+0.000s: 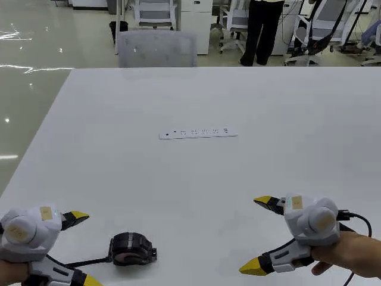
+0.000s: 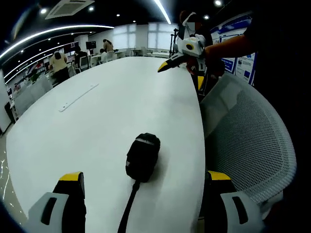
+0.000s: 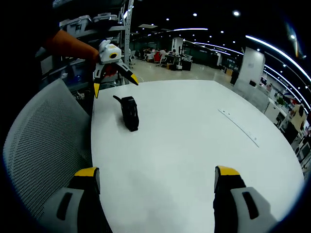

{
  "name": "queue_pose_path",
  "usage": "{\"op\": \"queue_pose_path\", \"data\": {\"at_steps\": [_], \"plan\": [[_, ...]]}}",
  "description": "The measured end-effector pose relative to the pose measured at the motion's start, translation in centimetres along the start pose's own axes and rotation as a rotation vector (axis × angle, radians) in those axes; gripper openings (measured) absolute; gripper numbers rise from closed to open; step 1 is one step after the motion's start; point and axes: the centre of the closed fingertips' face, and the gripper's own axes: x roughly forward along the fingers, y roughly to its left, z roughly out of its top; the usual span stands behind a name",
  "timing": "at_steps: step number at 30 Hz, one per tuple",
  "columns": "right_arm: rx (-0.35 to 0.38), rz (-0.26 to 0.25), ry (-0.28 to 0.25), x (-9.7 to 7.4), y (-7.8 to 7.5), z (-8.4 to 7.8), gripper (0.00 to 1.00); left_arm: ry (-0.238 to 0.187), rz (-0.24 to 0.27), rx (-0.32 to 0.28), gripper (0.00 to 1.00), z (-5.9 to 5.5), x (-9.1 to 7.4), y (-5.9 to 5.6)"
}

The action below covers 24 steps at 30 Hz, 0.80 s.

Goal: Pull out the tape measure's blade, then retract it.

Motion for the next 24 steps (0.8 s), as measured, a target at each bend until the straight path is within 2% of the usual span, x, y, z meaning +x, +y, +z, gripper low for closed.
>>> {"op": "queue_pose_path", "data": {"at_steps": [3, 8, 10, 12, 17, 21, 24], "plan": [[-0.007, 0.017, 0.004, 0.9, 0.2, 0.2, 1.00, 0.002, -0.016, -0.008, 1.00, 0.3, 0.4, 0.3], [-0.034, 0.054, -0.005, 2.4, 1.1, 1.6, 1.00, 0.047, -0.048, 0.034, 1.00, 0.3, 1.1, 0.3], [-0.058, 0.074, -0.002, 3.1, 1.6, 2.2, 1.00, 0.077, -0.054, 0.077, 0.99, 0.1, 1.5, 0.3], [-0.100, 0.084, -0.004, 3.7, 1.8, 2.8, 1.00, 0.083, -0.060, 0.088, 0.99, 0.4, 1.9, 0.4], [-0.116, 0.114, -0.004, 5.1, 2.0, 4.0, 1.00, 0.081, -0.071, 0.101, 0.96, 1.1, 2.9, 0.7], [-0.133, 0.134, -0.002, 6.4, 2.2, 4.7, 1.00, 0.105, -0.076, 0.132, 0.93, 0.8, 3.9, 1.1], [-0.131, 0.141, -0.008, 7.2, 2.2, 5.2, 0.99, 0.112, -0.075, 0.112, 0.86, 0.9, 4.3, 1.3]]}}
